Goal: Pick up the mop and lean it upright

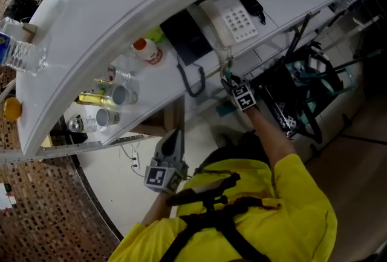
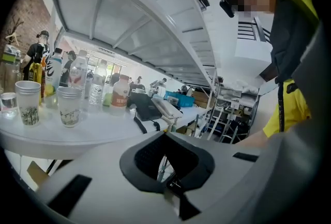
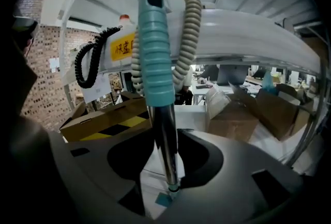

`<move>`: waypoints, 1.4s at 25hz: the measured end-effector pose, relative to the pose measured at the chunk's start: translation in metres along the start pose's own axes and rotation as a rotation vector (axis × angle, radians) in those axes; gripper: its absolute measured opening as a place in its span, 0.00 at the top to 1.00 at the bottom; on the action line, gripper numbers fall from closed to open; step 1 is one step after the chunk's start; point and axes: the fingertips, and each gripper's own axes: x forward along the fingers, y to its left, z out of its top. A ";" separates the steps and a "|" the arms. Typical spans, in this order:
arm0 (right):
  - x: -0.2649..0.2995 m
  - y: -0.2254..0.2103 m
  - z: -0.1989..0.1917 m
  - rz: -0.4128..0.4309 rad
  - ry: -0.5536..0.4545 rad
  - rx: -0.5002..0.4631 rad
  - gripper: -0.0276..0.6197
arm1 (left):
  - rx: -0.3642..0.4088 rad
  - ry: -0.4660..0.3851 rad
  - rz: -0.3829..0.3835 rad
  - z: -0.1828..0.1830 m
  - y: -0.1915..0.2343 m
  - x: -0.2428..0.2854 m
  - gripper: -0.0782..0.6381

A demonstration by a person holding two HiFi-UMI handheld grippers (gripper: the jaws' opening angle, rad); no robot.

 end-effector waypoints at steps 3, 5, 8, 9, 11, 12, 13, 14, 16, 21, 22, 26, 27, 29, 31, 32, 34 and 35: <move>-0.006 0.002 -0.004 0.002 -0.004 0.000 0.63 | -0.002 0.000 -0.004 0.000 -0.002 0.004 0.88; -0.016 0.004 -0.004 0.003 -0.020 0.004 0.61 | -0.004 -0.010 -0.006 0.001 -0.002 0.007 0.88; -0.036 0.004 -0.009 -0.001 -0.030 0.033 0.61 | -0.003 -0.012 -0.013 0.000 -0.002 0.012 0.88; -0.044 0.001 -0.010 -0.010 -0.032 0.051 0.61 | -0.001 -0.016 -0.017 0.001 -0.002 0.014 0.88; -0.065 0.000 -0.005 -0.010 -0.051 0.070 0.57 | 0.003 -0.035 -0.024 0.005 -0.004 0.018 0.88; -0.082 0.004 0.003 -0.001 -0.076 0.064 0.57 | 0.004 -0.048 -0.025 0.008 -0.004 0.019 0.88; -0.102 0.010 0.015 0.007 -0.112 0.059 0.57 | 0.003 -0.058 -0.026 0.010 -0.004 0.019 0.88; -0.125 0.015 0.028 0.014 -0.155 0.062 0.60 | 0.002 -0.064 -0.027 0.012 -0.002 0.019 0.88; -0.177 0.025 0.058 0.018 -0.253 0.081 0.66 | -0.002 -0.077 -0.026 0.015 0.001 0.019 0.88; -0.297 0.037 0.134 -0.049 -0.472 0.078 0.87 | 0.018 -0.113 -0.025 0.030 0.004 0.016 0.88; -0.315 0.037 0.147 -0.081 -0.501 0.067 0.92 | 0.024 -0.116 -0.028 0.033 0.003 0.016 0.88; -0.366 0.033 0.186 -0.176 -0.594 0.063 0.95 | 0.017 -0.143 -0.037 0.047 -0.002 0.012 0.88; -0.374 0.034 0.192 -0.183 -0.609 0.079 0.95 | 0.017 -0.156 -0.042 0.052 -0.005 0.011 0.88; -0.382 0.038 0.198 -0.190 -0.626 0.094 0.95 | 0.019 -0.178 -0.058 0.060 -0.010 0.010 0.88; -0.385 0.045 0.199 -0.190 -0.625 0.091 0.95 | 0.030 -0.198 -0.067 0.066 -0.012 0.008 0.88; -0.385 0.048 0.199 -0.185 -0.621 0.090 0.95 | 0.038 -0.214 -0.064 0.071 -0.012 0.007 0.88; -0.384 0.054 0.198 -0.172 -0.618 0.083 0.95 | 0.046 -0.232 -0.059 0.076 -0.012 0.006 0.88; -0.382 0.057 0.198 -0.165 -0.617 0.080 0.95 | 0.046 -0.233 -0.059 0.076 -0.011 0.005 0.88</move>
